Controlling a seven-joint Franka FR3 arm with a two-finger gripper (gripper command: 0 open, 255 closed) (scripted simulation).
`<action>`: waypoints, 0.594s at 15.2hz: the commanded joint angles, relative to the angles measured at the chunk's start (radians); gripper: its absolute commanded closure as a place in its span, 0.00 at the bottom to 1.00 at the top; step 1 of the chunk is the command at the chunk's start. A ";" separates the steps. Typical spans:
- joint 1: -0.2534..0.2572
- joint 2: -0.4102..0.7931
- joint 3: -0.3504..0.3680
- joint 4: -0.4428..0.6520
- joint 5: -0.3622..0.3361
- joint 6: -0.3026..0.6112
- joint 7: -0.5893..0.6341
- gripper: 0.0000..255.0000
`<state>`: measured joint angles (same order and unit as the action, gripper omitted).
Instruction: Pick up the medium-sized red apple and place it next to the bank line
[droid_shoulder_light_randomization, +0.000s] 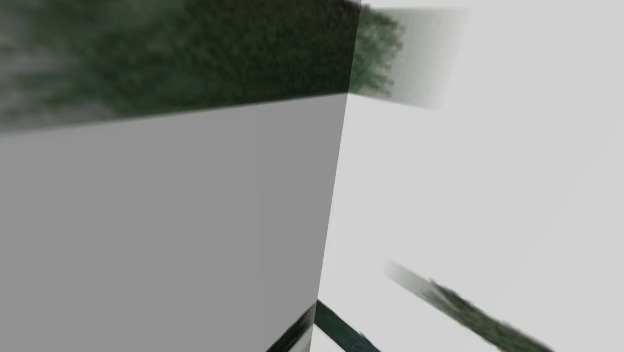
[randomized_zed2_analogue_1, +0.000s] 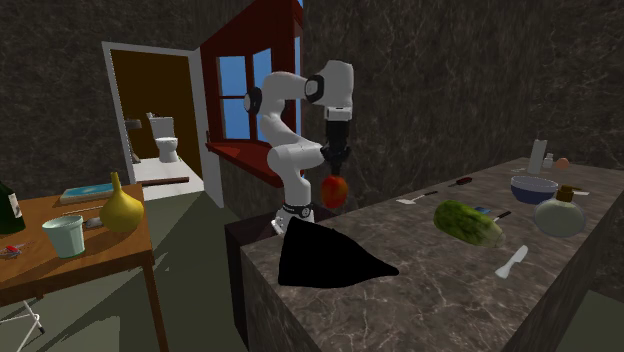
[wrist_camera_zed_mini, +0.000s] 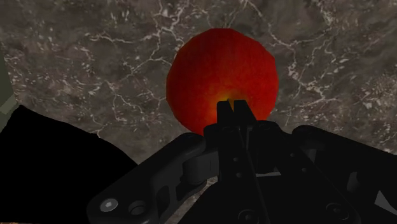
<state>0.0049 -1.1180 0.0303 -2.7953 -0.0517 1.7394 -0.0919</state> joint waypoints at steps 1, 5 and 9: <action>-0.003 0.005 -0.004 0.029 -0.003 -0.025 -0.005 1.00; -0.004 0.018 -0.004 0.089 -0.003 -0.071 -0.008 1.00; -0.005 0.033 -0.004 0.149 -0.003 -0.116 -0.012 1.00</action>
<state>-0.0003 -1.0879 0.0245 -2.6604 -0.0563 1.6353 -0.1041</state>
